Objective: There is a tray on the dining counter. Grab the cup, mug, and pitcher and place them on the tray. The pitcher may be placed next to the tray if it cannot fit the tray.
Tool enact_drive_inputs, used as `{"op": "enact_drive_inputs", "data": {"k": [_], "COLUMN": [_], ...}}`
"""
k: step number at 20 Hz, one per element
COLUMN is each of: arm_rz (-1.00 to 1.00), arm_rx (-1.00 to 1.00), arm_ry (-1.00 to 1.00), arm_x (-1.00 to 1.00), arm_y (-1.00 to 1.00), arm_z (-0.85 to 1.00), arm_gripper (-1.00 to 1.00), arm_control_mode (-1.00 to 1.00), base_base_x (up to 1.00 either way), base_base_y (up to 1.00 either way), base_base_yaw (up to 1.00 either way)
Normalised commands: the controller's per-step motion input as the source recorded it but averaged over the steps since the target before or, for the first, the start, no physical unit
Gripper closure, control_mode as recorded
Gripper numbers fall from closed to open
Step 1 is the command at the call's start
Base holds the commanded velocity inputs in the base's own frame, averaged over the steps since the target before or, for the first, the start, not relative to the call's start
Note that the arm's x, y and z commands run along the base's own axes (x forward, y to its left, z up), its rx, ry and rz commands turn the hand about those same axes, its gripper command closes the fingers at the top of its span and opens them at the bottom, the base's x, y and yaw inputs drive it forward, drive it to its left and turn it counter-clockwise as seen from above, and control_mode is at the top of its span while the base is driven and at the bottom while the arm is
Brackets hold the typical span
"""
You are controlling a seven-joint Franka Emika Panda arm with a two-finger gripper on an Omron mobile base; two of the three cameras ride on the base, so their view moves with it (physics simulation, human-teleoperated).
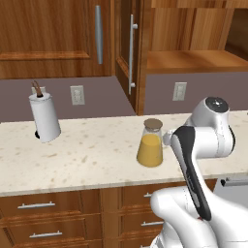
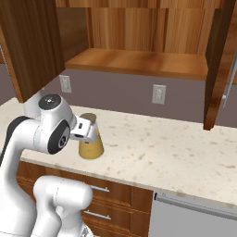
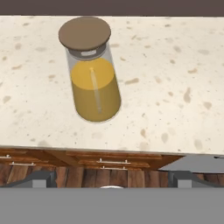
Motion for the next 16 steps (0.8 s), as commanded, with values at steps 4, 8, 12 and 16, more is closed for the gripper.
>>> {"op": "enact_drive_inputs", "data": {"k": [4, 8, 12, 16], "arm_rz": [0.00, 0.00, 0.00, 0.00], "arm_rx": [0.00, 0.01, 0.01, 0.00], "arm_ry": [0.06, 0.09, 0.07, 0.01], "arm_x": [0.21, 0.21, 0.22, 0.18], "arm_y": [0.00, 0.00, 0.00, 0.00], "arm_z": [0.00, 0.00, -0.01, -0.15], "arm_gripper": [-1.00, -1.00, -1.00, -1.00], "arm_control_mode": [-1.00, -1.00, -1.00, -1.00], "base_base_x": [0.00, 0.00, 0.00, 0.00], "base_base_y": [0.00, 0.00, 0.00, 0.00], "base_base_yaw": [0.00, 0.00, 0.00, 0.00]}}
